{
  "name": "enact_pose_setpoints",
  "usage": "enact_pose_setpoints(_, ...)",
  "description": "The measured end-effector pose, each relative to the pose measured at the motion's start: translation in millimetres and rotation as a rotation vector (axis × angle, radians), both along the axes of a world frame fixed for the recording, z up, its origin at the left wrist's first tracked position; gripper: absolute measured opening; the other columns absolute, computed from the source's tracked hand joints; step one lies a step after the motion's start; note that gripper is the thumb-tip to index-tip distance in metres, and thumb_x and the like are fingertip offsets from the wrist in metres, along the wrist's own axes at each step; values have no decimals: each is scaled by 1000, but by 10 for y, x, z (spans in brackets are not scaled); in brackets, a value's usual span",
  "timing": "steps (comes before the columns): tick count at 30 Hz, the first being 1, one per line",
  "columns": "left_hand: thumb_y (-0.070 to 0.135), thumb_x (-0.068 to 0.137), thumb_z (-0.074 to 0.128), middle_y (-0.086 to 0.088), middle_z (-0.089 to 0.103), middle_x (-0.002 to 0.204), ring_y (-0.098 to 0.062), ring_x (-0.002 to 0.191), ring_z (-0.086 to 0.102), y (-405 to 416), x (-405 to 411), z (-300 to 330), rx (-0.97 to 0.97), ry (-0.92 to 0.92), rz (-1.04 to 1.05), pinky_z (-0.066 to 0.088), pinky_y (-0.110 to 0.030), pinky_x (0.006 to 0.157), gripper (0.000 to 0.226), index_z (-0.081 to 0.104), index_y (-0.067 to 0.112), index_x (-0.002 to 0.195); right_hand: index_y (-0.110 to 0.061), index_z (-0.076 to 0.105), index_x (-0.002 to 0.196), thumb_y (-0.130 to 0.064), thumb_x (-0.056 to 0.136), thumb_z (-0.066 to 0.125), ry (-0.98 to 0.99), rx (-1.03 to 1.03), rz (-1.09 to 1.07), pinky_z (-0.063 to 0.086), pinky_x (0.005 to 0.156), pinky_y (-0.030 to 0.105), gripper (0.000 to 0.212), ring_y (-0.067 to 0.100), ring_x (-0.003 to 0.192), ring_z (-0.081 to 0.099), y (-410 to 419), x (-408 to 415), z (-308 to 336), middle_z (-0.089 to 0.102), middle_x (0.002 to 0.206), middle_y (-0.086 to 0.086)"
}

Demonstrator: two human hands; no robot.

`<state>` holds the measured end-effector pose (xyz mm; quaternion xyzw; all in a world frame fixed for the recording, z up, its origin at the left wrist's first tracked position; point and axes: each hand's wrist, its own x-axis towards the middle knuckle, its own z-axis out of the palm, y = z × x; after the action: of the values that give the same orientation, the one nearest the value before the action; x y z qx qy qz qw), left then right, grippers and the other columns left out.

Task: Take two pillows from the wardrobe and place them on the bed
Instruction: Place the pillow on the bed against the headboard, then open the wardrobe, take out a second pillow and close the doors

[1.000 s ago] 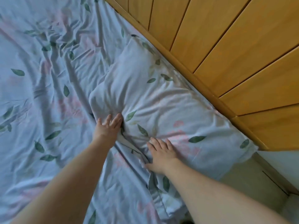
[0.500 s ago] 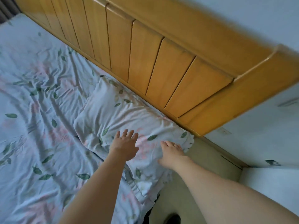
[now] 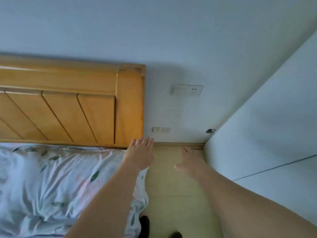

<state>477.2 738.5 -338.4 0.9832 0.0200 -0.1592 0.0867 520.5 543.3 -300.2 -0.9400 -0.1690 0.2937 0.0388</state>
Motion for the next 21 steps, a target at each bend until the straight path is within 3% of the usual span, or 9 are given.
enact_pose_setpoints(4, 42, 100, 36, -5, 10, 162, -25, 149, 6, -845, 524, 363, 13, -82, -166, 4, -44, 121, 67, 6, 17, 154, -13, 18, 151, -28, 89, 53, -39, 38, -176, 26, 114, 38, 73, 29, 137, 32, -910, 186, 308, 28, 153, 7)
enact_pose_setpoints(8, 42, 100, 36, -2, 6, 163, -22, 149, 2, -1665, 940, 689, -22, -125, -295, 1, -42, 121, 68, 4, 18, 155, -14, 26, 146, -24, 89, 50, -98, 94, -334, 29, 108, 34, 62, 28, 130, 38, -1787, 284, 576, 35, 148, 6)
enact_pose_setpoints(12, 41, 100, 35, 0, 6, 163, -18, 149, 2, -2459, 1325, 1018, -49, -195, -456, 1, -38, 122, 66, 4, 20, 155, -14, 18, 151, -29, 90, 52, -95, 167, -544, 35, 104, 33, 71, 26, 135, 36, -2566, 355, 849, 29, 152, 5)
enact_pose_setpoints(21, 39, 100, 37, 2, 11, 162, -18, 149, 7, -3871, 2295, 2077, -216, -421, -839, 7, -38, 121, 64, 8, 23, 155, -17, 23, 152, -29, 92, 53, -172, 374, -936, 33, 106, 30, 68, 21, 138, 36, -3573, 629, 1361, 28, 156, 4)
